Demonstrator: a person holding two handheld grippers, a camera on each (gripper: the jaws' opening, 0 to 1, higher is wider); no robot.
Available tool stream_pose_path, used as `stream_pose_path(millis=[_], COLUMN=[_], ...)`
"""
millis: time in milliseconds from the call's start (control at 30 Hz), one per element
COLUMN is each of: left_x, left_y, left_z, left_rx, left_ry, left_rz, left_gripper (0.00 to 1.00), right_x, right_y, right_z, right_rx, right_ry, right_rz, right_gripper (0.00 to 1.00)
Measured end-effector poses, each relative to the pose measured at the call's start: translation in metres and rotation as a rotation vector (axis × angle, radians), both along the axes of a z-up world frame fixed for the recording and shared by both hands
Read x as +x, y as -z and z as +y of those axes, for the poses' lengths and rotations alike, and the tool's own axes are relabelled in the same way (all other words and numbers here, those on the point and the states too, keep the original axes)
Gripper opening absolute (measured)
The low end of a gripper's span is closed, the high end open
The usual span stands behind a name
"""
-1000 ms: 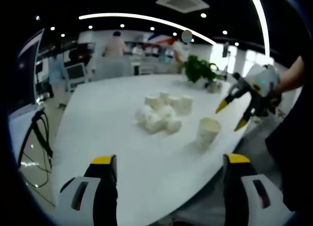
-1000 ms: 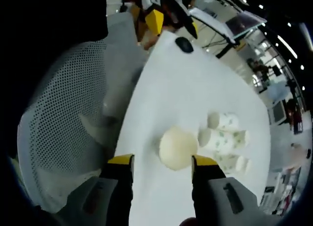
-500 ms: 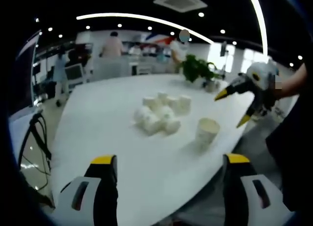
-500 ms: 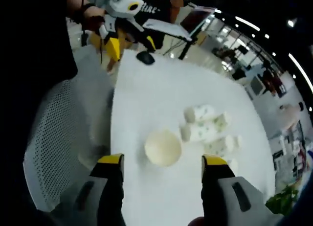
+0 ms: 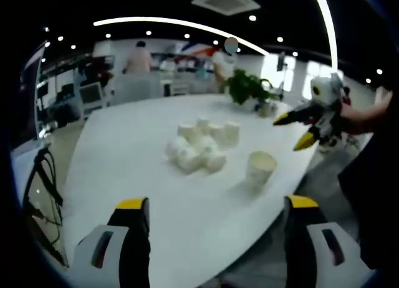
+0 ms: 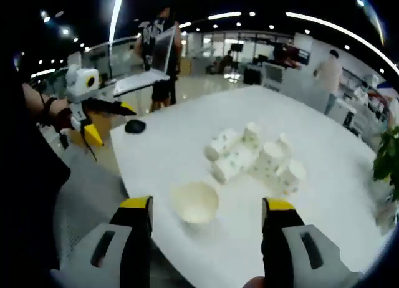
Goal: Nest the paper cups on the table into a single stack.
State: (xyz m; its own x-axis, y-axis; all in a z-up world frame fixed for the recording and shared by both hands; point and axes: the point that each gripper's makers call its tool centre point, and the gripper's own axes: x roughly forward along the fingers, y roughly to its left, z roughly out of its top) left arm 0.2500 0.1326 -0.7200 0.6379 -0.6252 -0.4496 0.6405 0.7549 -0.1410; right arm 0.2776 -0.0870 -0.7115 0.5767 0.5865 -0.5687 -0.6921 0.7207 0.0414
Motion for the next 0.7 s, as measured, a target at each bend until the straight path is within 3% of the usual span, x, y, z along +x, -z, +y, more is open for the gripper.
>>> stream_pose_path(millis=[400, 700], left_x=[0.007, 0.012], left_y=[-0.002, -0.005], left_z=[0.002, 0.002], left_rx=[-0.018, -0.010], left_ry=[-0.002, 0.008], left_rz=[0.002, 0.003], left_gripper=[0.87, 0.87], right_x=[0.012, 0.021], right_y=[-0.007, -0.010], right_z=[-0.008, -0.014], right_rx=[0.212, 0.273], right_ry=[0.199, 0.271], right_rz=[0.034, 0.030], right_gripper=[0.88, 0.96])
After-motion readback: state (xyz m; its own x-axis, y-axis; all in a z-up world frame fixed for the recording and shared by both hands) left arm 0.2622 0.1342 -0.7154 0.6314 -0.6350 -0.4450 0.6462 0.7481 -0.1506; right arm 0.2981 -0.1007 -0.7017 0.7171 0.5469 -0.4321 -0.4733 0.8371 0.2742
